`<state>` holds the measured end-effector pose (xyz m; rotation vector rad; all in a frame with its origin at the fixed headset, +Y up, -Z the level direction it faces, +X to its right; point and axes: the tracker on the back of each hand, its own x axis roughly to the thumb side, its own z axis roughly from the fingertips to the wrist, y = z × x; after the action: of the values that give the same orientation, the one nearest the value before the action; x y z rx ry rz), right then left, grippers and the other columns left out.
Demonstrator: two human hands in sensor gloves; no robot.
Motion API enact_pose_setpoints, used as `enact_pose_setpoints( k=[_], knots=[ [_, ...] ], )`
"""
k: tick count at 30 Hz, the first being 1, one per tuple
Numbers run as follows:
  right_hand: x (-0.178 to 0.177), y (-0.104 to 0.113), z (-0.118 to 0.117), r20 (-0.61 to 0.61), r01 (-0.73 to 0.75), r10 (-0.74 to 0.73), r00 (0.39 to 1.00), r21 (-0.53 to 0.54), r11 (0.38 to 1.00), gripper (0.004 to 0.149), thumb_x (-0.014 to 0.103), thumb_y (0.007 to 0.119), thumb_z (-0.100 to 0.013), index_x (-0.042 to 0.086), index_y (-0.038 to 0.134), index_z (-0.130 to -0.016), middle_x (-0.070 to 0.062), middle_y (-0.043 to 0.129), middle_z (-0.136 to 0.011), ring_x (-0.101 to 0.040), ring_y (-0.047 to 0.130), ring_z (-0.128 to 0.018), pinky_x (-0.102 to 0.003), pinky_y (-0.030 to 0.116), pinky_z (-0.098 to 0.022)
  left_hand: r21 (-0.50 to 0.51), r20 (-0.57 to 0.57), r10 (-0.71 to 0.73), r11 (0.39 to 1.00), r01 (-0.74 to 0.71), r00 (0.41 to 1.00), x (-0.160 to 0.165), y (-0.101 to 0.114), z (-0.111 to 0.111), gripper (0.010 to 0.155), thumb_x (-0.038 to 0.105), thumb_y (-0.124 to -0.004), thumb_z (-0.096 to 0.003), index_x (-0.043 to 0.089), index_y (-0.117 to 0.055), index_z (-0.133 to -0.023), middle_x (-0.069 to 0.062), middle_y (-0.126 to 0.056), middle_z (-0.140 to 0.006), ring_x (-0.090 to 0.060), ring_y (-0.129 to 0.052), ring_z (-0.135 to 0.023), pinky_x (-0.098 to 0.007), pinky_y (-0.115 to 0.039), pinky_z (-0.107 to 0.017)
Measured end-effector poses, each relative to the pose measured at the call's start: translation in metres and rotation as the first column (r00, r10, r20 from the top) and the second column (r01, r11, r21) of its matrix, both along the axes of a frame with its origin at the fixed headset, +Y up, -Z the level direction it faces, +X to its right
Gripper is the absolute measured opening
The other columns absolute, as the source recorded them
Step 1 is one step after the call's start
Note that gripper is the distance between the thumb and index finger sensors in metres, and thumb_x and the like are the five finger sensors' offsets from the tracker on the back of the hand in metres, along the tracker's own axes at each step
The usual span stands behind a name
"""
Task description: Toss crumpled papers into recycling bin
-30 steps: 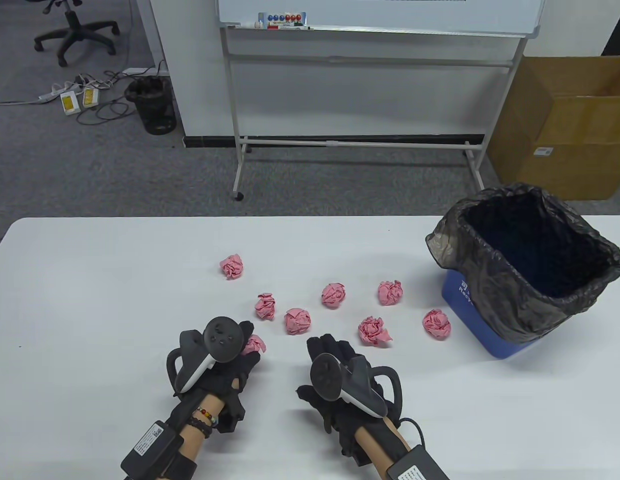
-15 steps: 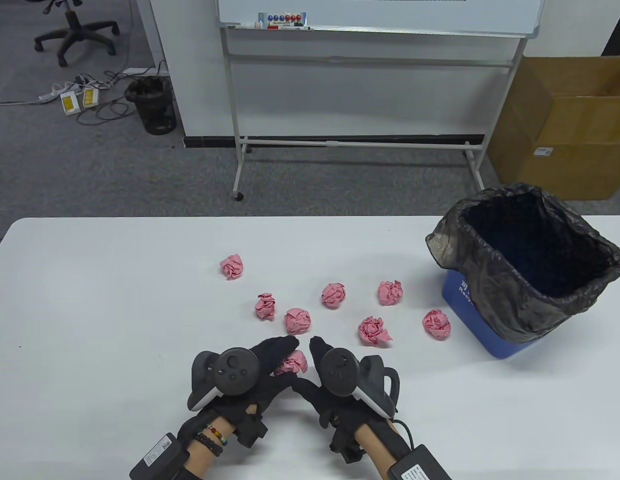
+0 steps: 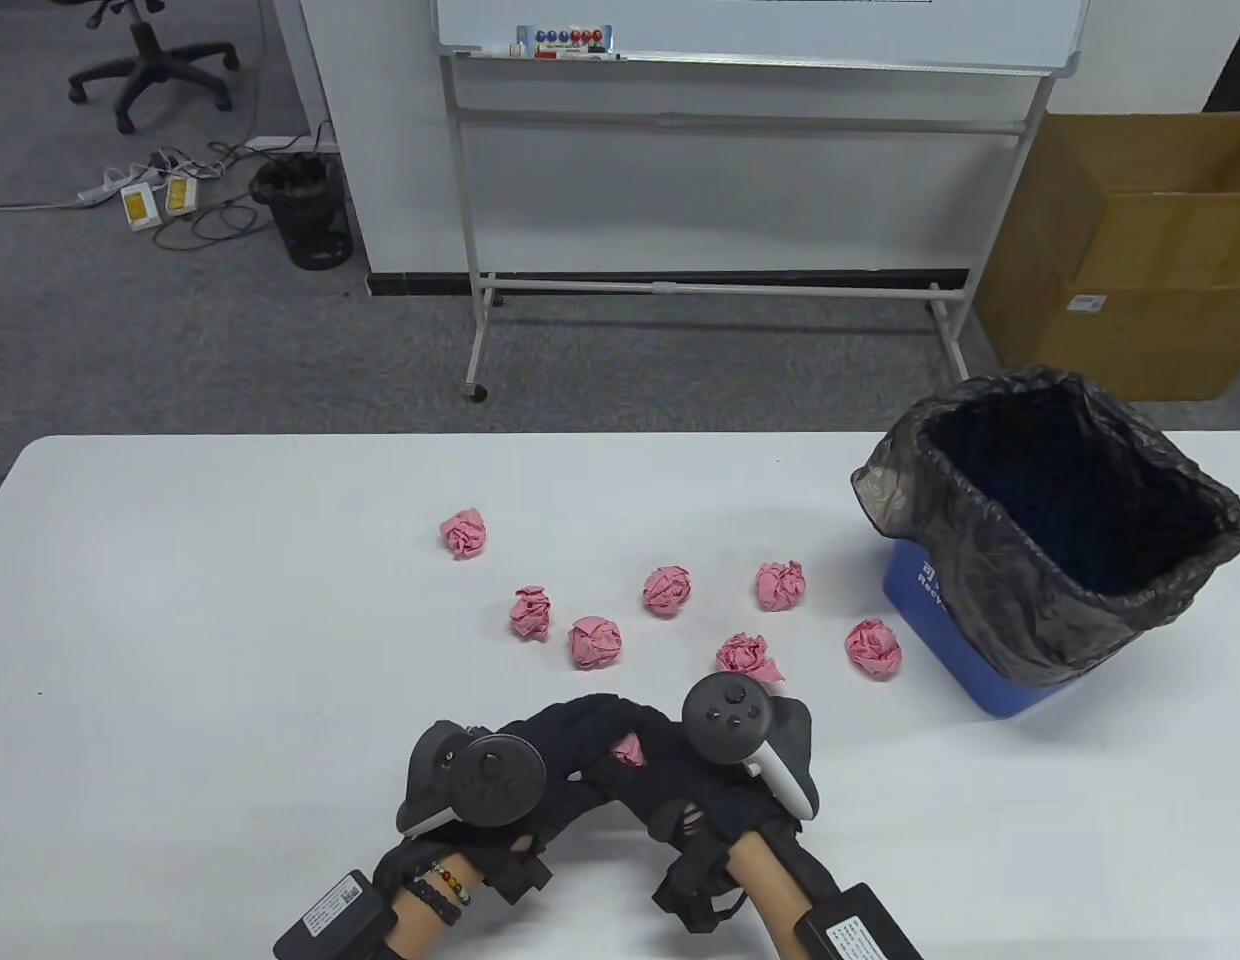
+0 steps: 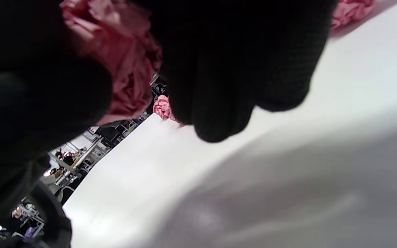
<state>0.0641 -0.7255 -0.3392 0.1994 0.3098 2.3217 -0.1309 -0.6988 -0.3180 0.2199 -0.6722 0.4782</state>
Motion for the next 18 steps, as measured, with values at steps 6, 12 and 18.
enact_pose_setpoints(
  k=[6, 12, 18],
  knots=[
    [0.003, 0.001, -0.002, 0.038, 0.022, -0.021, 0.999, -0.009, 1.0, 0.075, 0.058, 0.084, -0.031, 0.01, 0.08, -0.089, -0.006, 0.104, -0.068, -0.022, 0.11, -0.046, -0.033, 0.091, -0.033, -0.008, 0.011, -0.055, 0.998, 0.055, 0.998, 0.001, -0.001, -0.001, 0.077, 0.041, -0.096, -0.037, 0.023, -0.063, -0.104, -0.009, -0.075, -0.108, -0.027, -0.092, -0.091, -0.043, -0.086, -0.064],
    [0.011, -0.004, -0.007, 0.065, -0.061, 0.062, 0.996, -0.01, 0.998, 0.074, 0.058, 0.084, -0.031, 0.012, 0.082, -0.089, -0.006, 0.105, -0.068, -0.022, 0.111, -0.046, -0.034, 0.091, -0.033, -0.053, -0.059, -0.155, 0.987, 0.152, 0.986, -0.016, -0.002, -0.009, 0.079, 0.046, -0.091, -0.0403, 0.023, -0.055, -0.107, -0.01, -0.062, -0.116, -0.035, -0.074, -0.104, -0.057, -0.071, -0.071],
    [0.014, -0.001, -0.01, 0.065, -0.063, 0.064, 0.996, -0.021, 0.998, 0.074, 0.057, 0.085, -0.031, 0.01, 0.083, -0.088, -0.007, 0.105, -0.067, -0.023, 0.112, -0.046, -0.033, 0.092, -0.033, -0.157, -0.145, -0.204, 0.971, 0.181, 0.968, -0.04, -0.012, -0.023, 0.081, 0.05, -0.087, -0.0416, 0.023, -0.052, -0.109, -0.013, -0.049, -0.12, -0.043, -0.058, -0.109, -0.064, -0.058, -0.074]
  ],
)
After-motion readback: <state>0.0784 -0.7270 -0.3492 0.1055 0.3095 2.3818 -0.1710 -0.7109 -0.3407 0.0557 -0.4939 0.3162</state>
